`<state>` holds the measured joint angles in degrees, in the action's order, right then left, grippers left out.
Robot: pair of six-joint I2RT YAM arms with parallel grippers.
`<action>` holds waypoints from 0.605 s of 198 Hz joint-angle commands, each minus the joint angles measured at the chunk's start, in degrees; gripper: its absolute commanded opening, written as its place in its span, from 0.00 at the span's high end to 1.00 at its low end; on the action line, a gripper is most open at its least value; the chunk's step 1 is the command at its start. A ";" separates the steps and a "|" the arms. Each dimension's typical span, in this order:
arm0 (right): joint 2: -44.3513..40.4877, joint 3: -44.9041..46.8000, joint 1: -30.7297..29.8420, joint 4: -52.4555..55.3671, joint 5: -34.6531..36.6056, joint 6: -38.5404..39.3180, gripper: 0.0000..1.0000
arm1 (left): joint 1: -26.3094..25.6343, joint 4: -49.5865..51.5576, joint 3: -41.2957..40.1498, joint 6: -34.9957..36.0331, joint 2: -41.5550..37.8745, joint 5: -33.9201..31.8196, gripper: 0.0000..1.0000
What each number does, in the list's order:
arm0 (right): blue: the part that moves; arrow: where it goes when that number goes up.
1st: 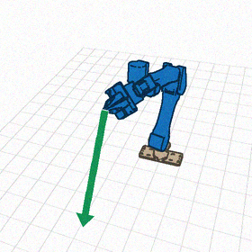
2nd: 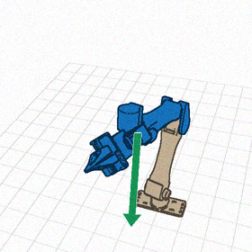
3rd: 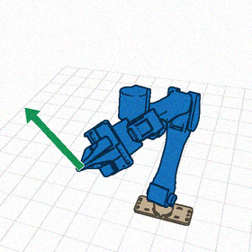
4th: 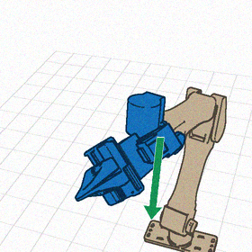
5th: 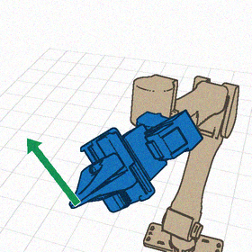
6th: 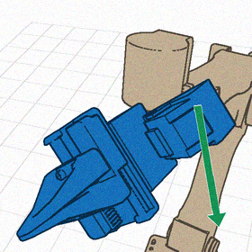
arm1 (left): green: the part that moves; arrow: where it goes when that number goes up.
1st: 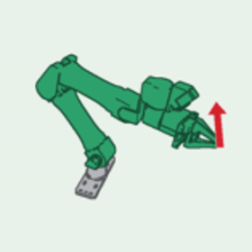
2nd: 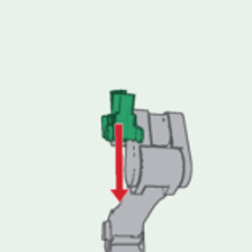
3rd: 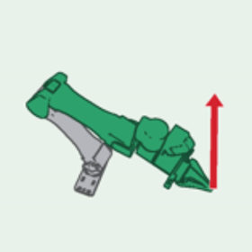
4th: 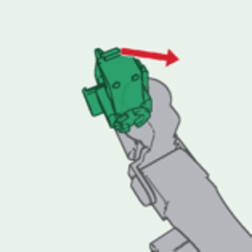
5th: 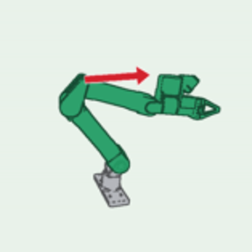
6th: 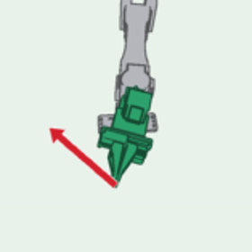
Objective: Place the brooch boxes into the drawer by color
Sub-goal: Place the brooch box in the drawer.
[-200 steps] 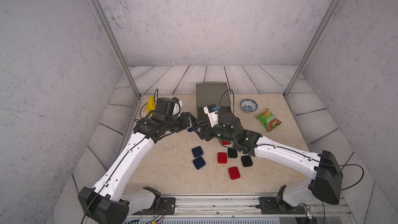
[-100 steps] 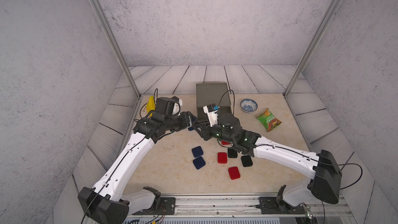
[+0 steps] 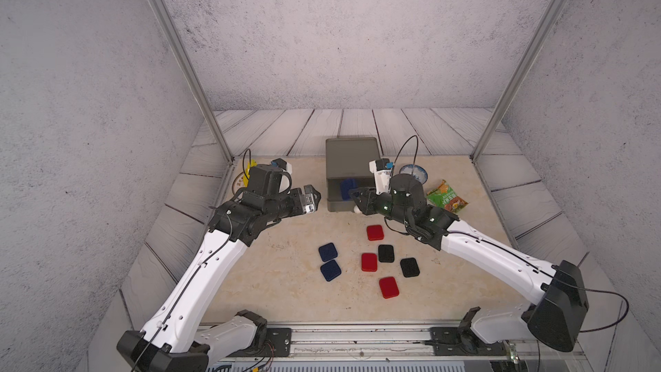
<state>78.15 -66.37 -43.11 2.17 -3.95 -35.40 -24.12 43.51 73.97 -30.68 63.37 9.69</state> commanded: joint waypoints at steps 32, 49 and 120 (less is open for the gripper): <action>4.38 -8.04 2.55 11.70 -0.24 1.52 0.90 | 0.21 -1.79 -9.10 8.23 -5.47 -11.49 0.02; 6.98 -10.37 2.60 12.15 -2.29 1.28 0.89 | 0.25 -1.48 -10.68 8.52 -6.78 -14.69 0.02; 16.26 -16.20 2.49 9.03 -6.13 -1.78 0.88 | 1.70 -1.15 -11.98 8.55 -5.65 -13.32 0.02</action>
<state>92.58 -79.57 -40.40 12.34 -7.94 -35.94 -23.22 43.07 62.43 -22.92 57.14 -3.81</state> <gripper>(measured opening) 0.282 0.982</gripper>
